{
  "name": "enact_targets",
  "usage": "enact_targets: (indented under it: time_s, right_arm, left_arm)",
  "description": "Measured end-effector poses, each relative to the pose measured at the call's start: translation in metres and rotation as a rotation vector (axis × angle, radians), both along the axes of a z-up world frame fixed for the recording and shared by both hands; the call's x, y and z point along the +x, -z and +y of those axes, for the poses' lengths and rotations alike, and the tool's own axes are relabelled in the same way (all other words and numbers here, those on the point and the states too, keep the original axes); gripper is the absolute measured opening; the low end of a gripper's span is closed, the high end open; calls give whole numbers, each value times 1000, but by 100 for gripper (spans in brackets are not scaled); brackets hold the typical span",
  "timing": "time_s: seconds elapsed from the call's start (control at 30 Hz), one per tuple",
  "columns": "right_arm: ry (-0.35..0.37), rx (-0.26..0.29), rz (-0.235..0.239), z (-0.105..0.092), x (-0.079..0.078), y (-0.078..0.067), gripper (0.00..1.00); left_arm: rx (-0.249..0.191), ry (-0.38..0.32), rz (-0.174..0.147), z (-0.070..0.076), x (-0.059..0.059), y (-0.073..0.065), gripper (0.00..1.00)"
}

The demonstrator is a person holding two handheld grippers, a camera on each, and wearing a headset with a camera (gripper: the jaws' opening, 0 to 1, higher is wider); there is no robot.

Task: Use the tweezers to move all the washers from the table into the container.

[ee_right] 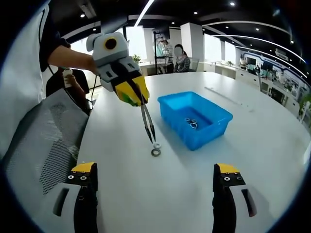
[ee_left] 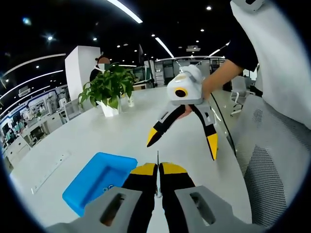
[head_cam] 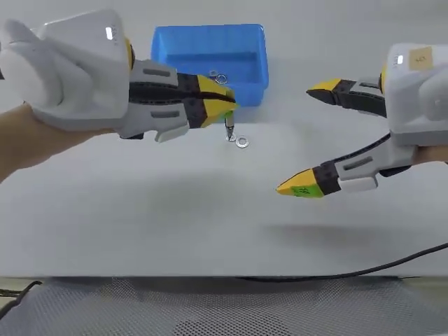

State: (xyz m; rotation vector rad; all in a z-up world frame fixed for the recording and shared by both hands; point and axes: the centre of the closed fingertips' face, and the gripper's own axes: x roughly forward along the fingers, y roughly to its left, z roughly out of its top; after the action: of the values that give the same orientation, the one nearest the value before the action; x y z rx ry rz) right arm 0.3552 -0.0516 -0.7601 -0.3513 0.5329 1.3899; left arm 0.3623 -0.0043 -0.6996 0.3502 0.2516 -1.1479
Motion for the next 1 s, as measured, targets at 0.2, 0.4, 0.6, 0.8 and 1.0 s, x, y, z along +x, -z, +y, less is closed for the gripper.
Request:
enact_targets:
  time_s: [0.2, 0.4, 0.6, 0.8, 1.0]
  right_arm:
    - [-1, -8, 15, -3, -1, 6, 99]
    - [-2, -12, 22, -4, -2, 8, 99]
    - [-1, -11, 22, -3, -1, 8, 99]
    - [-6, -10, 25, -1, -1, 8, 99]
    - [-67, 13, 24, 18, -2, 0, 91]
  left_arm:
    - [-3, 4, 4, 0, 1, 3, 5]
    - [-7, 13, 8, -1, 0, 3, 5]
    - [-7, 22, 13, -3, -1, 5, 5]
    - [-18, 20, 35, -3, 0, 5, 5]
    - [-9, 59, 54, -3, -5, 6, 5]
